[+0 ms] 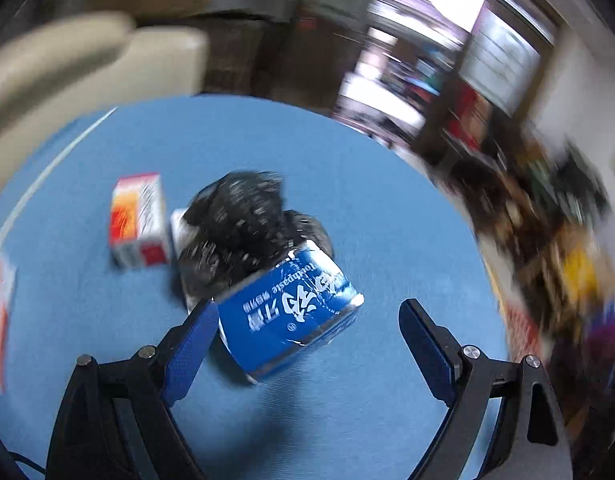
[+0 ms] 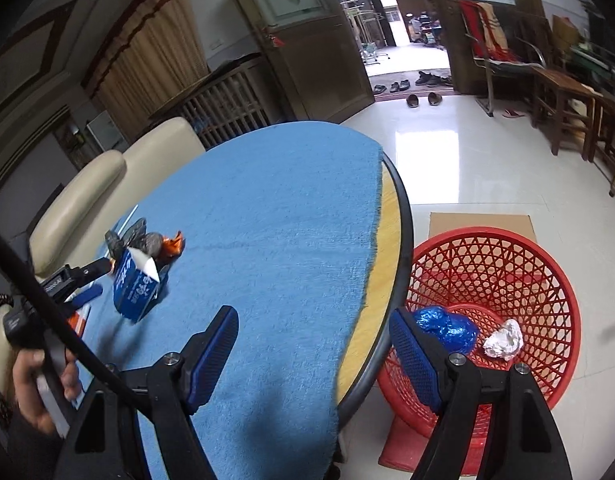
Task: Collect trash
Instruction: 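Grasp the blue toothpaste box with the left tool and lift it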
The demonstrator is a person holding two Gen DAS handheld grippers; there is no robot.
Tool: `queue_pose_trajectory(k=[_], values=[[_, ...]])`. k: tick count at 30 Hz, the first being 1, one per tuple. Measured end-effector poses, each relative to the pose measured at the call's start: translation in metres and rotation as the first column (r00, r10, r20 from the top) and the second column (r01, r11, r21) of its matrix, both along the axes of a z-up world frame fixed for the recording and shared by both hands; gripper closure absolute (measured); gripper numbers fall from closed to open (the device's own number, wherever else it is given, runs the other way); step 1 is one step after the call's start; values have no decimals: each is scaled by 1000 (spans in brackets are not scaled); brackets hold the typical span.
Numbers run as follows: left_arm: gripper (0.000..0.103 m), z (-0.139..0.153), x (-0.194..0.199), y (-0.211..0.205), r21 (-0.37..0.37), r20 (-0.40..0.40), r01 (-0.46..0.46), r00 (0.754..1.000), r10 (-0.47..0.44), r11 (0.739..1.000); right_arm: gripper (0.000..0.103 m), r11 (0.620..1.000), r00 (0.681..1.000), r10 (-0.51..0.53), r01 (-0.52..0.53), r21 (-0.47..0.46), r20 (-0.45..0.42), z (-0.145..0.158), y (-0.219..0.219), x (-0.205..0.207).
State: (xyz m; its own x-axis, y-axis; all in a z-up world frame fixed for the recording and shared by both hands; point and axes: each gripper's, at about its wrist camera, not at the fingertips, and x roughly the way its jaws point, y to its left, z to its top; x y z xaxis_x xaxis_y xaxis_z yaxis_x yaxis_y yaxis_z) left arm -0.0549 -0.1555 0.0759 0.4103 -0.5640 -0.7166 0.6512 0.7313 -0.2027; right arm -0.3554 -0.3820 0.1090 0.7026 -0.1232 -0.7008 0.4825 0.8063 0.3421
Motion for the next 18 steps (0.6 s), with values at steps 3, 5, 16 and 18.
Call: queue_pose_trajectory(k=[3, 5, 16, 18], values=[[11, -1, 2, -6, 154, 124, 102, 985, -121, 983, 22, 1000, 1000, -1, 1, -5, -19, -3, 1, 1], [11, -4, 8, -9, 200, 125, 152, 976, -179, 968, 22, 1000, 999, -7, 7, 0, -32, -6, 0, 2], [13, -32, 10, -30, 283, 65, 310, 938, -341, 908, 22, 1000, 998, 0, 0, -10, -56, -5, 5, 12], [34, -31, 16, -27, 236, 30, 309, 945, -325, 921, 22, 1000, 998, 1, -1, -10, -62, -6, 5, 15]])
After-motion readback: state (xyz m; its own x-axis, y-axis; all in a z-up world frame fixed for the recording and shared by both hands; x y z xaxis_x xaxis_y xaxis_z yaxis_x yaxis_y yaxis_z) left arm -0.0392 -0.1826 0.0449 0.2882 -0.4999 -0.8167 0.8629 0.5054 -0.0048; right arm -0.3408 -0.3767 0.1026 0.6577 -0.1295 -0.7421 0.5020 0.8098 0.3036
